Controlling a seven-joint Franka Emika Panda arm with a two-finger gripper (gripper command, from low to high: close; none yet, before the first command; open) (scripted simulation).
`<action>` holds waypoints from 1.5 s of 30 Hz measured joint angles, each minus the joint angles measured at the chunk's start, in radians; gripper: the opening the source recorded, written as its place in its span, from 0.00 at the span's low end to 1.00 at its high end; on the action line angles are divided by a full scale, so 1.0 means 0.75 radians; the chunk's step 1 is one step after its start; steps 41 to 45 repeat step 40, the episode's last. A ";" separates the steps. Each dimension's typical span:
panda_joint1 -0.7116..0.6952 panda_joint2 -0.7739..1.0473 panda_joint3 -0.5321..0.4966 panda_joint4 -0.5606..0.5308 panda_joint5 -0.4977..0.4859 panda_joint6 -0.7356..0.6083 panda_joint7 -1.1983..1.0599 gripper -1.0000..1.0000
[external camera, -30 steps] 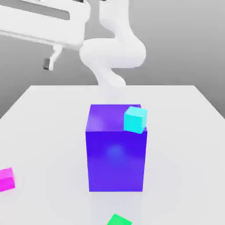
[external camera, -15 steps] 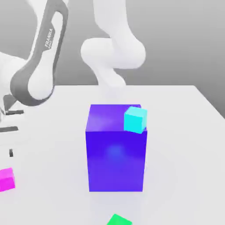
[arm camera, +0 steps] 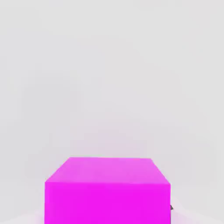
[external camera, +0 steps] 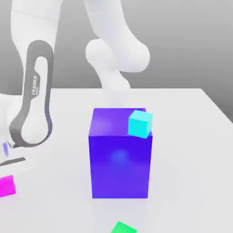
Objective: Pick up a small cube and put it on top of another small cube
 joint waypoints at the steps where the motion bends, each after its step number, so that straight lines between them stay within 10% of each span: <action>1: 0.015 -0.047 -0.022 -0.011 -0.031 -0.034 0.023 0.00; 35: 0.811 -0.039 0.199 0.176 -0.240 -0.189 1.258 0.00; 36: 0.808 0.004 0.205 0.179 -0.232 -0.149 1.255 1.00; 45: 0.808 0.004 0.205 0.179 -0.232 -0.149 1.255 1.00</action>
